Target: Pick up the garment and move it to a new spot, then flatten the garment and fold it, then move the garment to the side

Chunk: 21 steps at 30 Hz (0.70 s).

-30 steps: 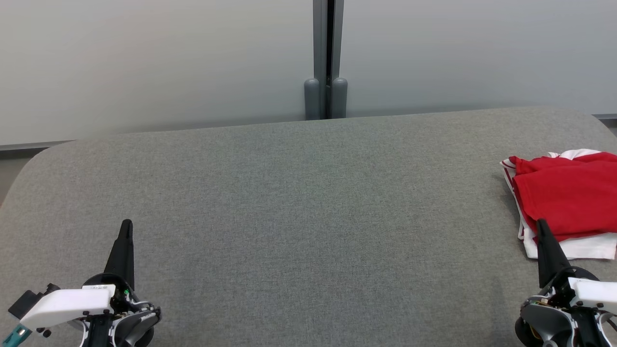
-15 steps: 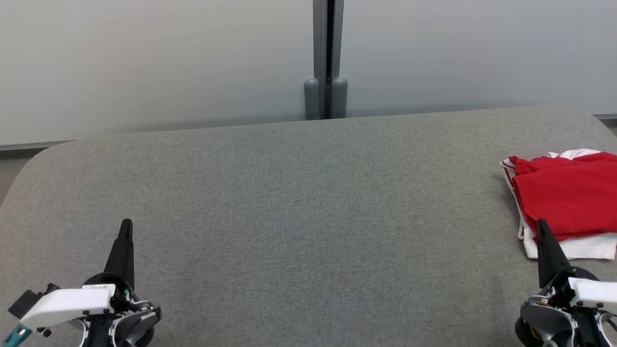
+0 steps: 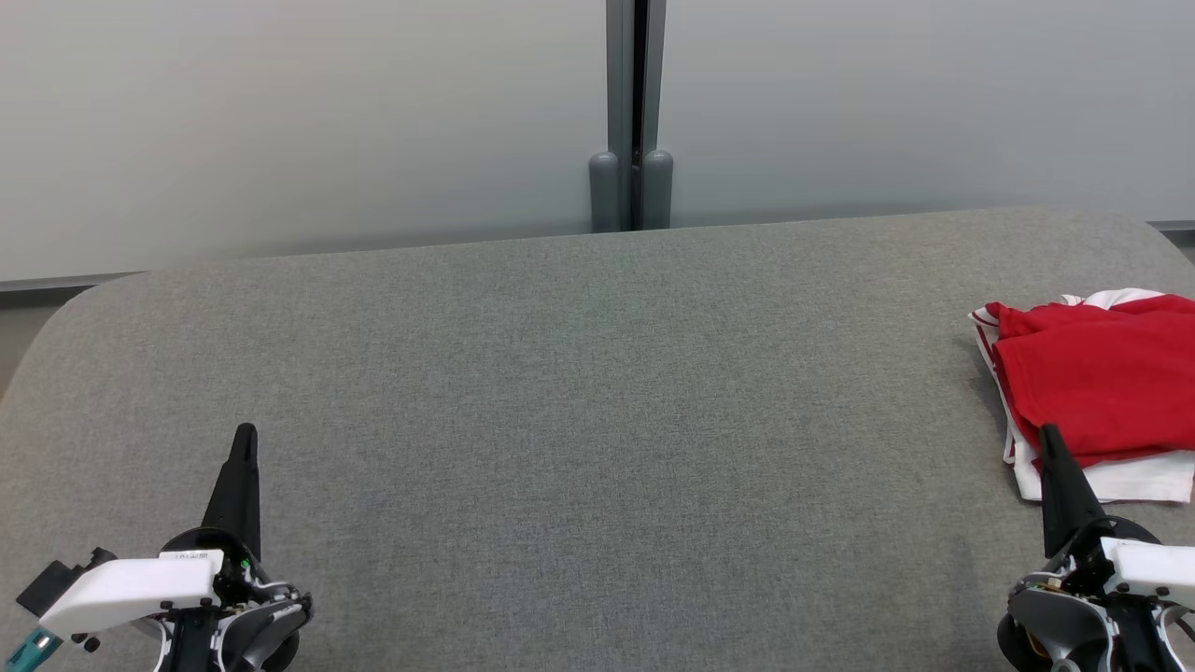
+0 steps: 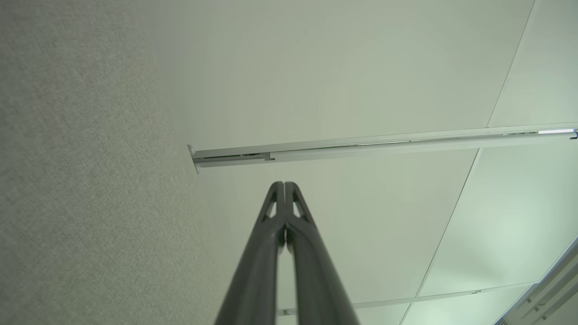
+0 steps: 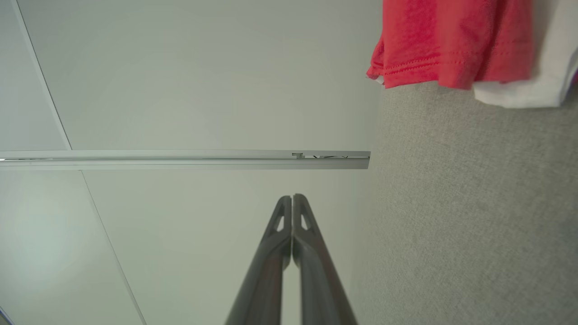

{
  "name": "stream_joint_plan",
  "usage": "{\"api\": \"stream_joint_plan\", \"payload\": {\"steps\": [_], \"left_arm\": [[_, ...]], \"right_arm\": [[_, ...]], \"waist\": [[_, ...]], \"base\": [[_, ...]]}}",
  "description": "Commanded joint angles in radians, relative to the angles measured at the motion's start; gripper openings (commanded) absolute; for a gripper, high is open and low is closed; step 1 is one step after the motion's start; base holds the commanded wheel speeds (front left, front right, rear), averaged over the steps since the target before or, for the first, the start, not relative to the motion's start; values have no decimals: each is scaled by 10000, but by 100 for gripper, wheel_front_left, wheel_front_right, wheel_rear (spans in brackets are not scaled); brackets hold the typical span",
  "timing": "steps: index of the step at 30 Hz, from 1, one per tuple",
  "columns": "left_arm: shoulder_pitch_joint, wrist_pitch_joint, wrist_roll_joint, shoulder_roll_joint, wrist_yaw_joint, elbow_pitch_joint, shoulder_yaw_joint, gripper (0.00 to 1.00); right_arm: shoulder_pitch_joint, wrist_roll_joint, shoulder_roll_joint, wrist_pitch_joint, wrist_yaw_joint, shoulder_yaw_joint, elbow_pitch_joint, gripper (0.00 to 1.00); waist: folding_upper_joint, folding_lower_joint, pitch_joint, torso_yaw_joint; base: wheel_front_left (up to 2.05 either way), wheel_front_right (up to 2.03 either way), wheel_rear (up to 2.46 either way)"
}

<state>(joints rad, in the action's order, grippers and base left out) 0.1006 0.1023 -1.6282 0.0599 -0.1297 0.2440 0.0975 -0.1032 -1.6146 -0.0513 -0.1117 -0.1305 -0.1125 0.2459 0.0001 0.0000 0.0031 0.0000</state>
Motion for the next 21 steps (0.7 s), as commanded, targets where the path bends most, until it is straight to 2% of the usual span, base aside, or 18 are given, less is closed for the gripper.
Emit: {"api": "stream_joint_plan", "payload": {"steps": [1, 21], "left_arm": [[125, 17, 48, 39, -32, 13, 48, 0], [129, 51, 72, 12, -32, 14, 86, 0]], "right_arm": [[-89, 5, -10, -50, -4, -16, -29, 0], [-91, 17, -3, -60, -4, -24, -30, 0]], "waist": [[-1, 0, 0, 0], [-1, 0, 0, 0]], "base": [[0, 0, 0], [0, 0, 0]]}}
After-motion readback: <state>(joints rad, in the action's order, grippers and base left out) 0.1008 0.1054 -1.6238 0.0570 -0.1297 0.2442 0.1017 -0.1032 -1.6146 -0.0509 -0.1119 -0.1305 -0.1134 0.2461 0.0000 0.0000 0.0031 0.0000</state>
